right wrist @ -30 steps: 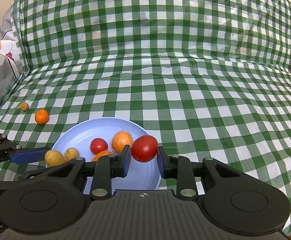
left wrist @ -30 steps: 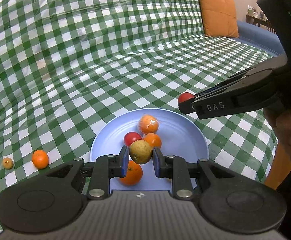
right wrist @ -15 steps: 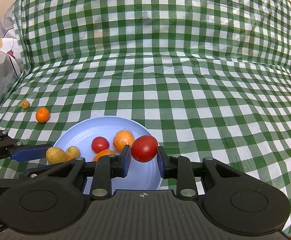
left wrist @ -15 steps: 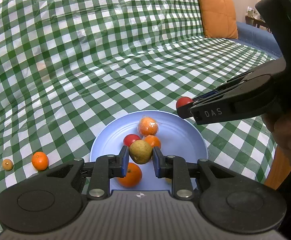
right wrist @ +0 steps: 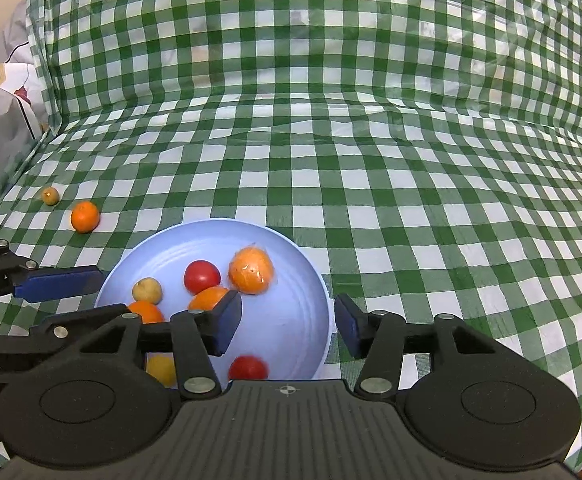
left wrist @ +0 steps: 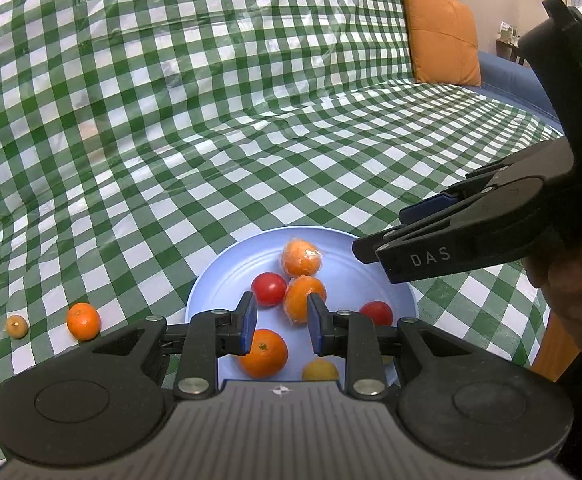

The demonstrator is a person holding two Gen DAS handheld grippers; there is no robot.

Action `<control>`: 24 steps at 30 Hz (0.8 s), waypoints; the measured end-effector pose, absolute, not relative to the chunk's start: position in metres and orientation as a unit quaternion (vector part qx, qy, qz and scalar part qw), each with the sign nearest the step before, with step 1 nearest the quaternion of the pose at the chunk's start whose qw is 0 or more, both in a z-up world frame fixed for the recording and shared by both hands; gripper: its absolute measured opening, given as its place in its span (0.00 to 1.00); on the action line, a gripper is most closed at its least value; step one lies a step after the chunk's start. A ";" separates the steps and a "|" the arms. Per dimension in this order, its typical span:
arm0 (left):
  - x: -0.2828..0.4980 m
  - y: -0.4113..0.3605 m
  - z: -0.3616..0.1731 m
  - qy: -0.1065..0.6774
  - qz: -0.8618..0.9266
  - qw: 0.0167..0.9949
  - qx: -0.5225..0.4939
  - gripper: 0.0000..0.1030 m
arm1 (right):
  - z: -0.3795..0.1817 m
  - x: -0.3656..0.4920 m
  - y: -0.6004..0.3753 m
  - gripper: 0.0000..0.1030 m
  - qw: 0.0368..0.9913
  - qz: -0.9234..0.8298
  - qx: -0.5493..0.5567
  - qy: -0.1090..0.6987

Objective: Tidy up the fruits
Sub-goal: 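Open the left tool to drop the yellow fruit while the right tool drops the tomato onto the plate, then move the left tool to the last yellow fruit while the right tool moves to a tangerine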

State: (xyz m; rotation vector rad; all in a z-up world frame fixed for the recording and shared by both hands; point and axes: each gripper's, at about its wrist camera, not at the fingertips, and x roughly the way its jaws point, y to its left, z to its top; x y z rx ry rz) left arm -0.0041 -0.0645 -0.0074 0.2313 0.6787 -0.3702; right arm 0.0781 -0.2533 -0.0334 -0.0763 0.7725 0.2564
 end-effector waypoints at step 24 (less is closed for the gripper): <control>0.001 -0.037 0.001 0.330 -0.147 0.927 0.095 0.29 | -0.029 0.084 -0.242 0.53 0.923 0.115 -0.042 0.364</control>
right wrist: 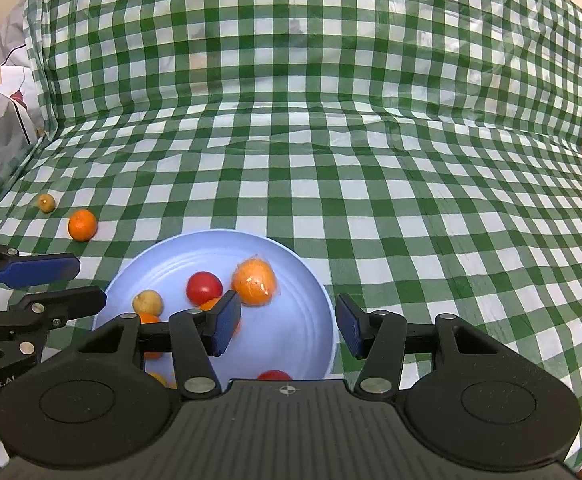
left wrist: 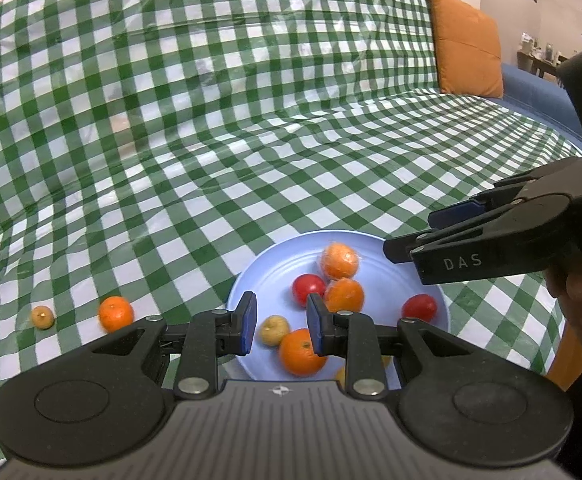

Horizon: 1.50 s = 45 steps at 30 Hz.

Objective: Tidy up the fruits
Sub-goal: 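Move the left tool to the last yellow fruit while the right tool moves to a tangerine, then grasp the yellow fruit with the left tool while the right tool grasps the tangerine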

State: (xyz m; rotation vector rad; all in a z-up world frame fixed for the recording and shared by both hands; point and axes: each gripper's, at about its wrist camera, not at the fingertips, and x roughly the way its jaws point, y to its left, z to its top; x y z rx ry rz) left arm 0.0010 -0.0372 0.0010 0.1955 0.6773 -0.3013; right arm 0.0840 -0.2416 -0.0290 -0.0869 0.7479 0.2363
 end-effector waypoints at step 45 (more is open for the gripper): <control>0.106 0.201 -0.012 0.388 0.115 0.888 -0.216 0.11 | -0.035 0.152 -0.051 0.45 0.903 0.228 0.025 0.362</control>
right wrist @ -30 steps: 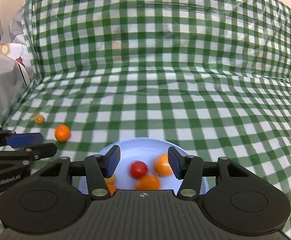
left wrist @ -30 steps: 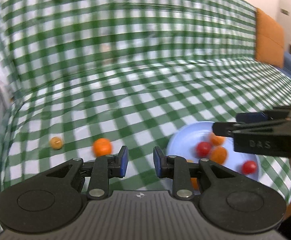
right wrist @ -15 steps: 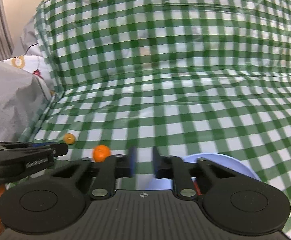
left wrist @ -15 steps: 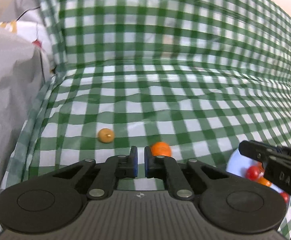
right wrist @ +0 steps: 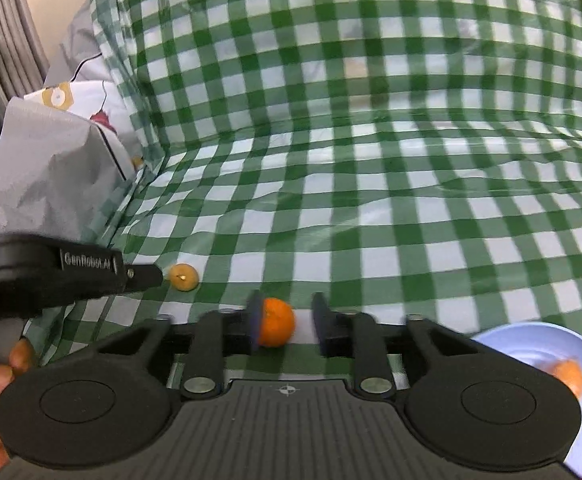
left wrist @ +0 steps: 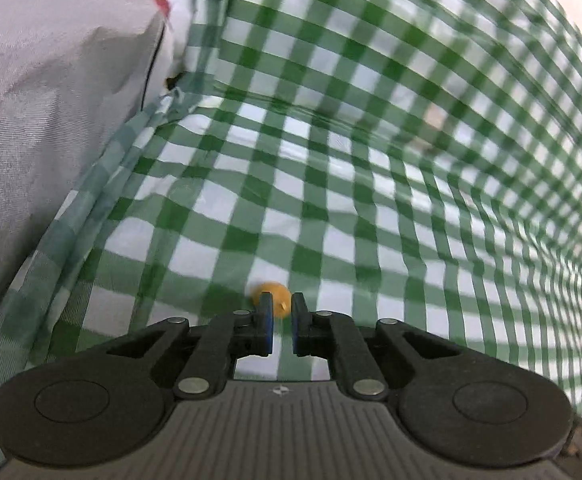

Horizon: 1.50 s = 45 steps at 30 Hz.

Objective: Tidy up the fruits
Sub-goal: 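Grasp the yellow fruit with the left tool while the right tool grasps the tangerine, then carry the yellow fruit in the left tool over the plate while the right tool carries the tangerine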

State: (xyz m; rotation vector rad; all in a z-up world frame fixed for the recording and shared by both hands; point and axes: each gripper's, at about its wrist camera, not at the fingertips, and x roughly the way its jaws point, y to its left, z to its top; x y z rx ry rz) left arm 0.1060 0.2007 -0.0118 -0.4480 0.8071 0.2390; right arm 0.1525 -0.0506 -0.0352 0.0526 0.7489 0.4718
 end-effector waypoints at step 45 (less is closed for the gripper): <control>0.139 0.187 -0.029 0.421 0.140 0.889 -0.113 0.29 | -0.057 0.177 -0.017 0.36 0.893 0.217 -0.018 0.395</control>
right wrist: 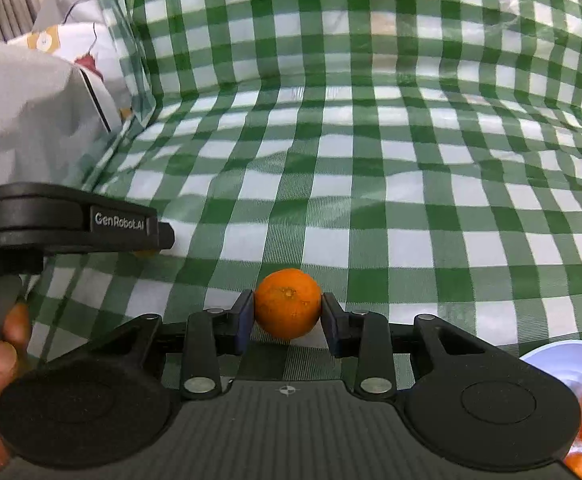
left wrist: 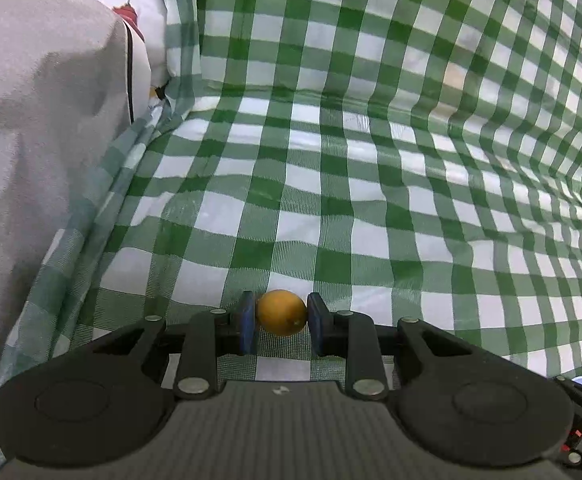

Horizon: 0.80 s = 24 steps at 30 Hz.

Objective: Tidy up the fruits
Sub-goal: 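Carry the yellow fruit in the left tool over the plate while the right tool carries the tangerine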

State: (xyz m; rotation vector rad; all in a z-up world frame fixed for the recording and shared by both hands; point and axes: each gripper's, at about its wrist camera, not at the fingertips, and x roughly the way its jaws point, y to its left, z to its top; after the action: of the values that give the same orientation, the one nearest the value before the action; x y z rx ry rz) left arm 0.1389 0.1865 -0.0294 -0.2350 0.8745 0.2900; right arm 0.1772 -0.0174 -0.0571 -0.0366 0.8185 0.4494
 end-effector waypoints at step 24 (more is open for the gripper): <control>0.000 0.091 0.053 0.331 0.066 0.939 -0.068 0.29 | 0.038 0.064 -0.148 0.35 0.950 0.166 0.028 0.261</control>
State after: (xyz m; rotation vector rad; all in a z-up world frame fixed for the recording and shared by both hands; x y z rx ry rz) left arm 0.0003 0.0908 0.0532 -0.1398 0.6760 0.1347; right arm 0.0636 -0.1483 0.0378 0.0572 0.5318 0.3382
